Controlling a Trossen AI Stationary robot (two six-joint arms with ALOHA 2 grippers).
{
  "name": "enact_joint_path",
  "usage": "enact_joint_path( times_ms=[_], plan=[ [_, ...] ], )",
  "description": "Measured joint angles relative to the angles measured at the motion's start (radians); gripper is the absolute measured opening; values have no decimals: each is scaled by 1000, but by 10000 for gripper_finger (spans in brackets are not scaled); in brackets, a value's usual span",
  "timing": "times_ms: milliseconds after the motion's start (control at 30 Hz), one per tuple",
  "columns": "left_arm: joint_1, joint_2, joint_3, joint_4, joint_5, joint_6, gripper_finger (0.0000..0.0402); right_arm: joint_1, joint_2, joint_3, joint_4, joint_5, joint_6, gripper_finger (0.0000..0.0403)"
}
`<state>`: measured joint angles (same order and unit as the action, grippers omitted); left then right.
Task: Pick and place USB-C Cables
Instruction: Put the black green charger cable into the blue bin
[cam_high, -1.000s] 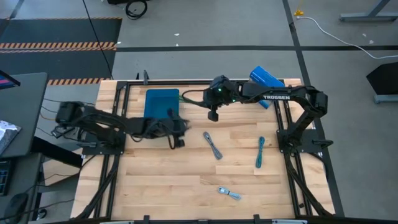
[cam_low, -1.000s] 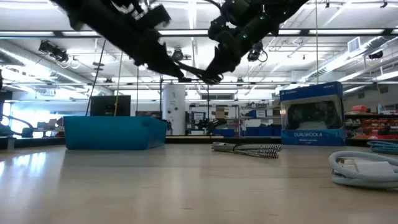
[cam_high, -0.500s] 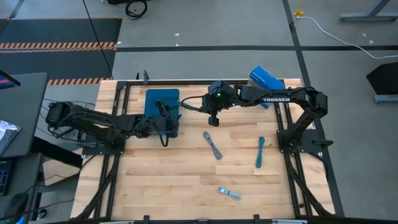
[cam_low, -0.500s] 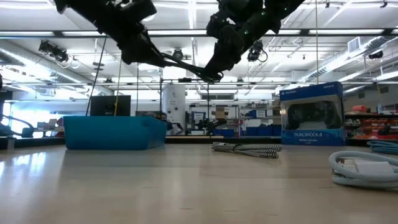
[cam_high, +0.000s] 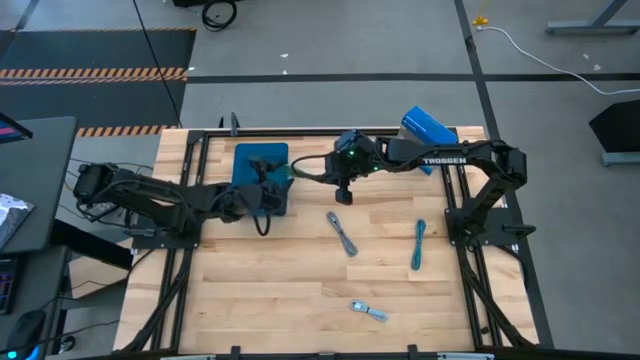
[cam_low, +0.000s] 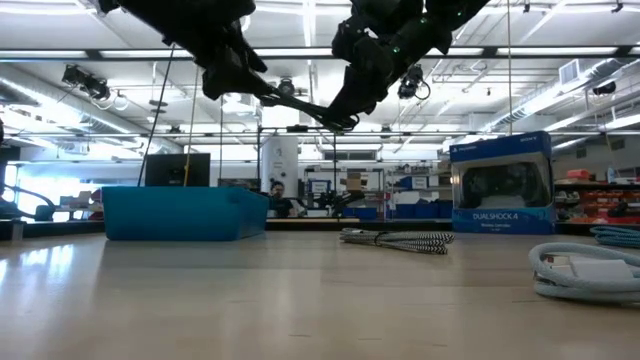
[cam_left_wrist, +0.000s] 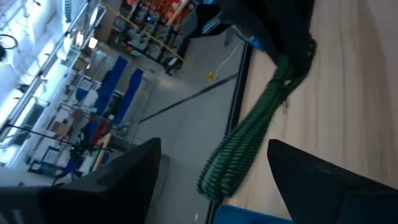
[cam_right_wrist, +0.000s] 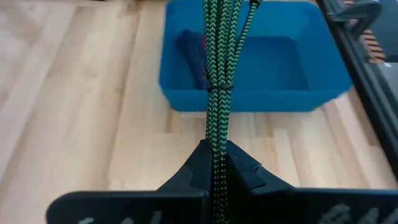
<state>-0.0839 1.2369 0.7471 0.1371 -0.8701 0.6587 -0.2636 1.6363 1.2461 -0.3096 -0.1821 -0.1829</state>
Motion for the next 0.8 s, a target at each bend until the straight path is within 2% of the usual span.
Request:
enact_joint_path(
  times_ms=[167,367,500,700,800],
  plan=[
    [27,0,0,1,34,-19,289,10,0,0,1,-36,-1,20],
    [37,0,0,-2,33,-45,239,14,0,0,2,-39,-12,20],
    [34,0,0,-30,33,-83,174,14,0,0,2,-52,-26,20],
    [38,0,0,-83,50,-120,25,13,0,0,2,-73,-39,29],
    [38,0,0,-80,14,-117,17,12,-1,0,26,-73,-45,45]
  ],
)
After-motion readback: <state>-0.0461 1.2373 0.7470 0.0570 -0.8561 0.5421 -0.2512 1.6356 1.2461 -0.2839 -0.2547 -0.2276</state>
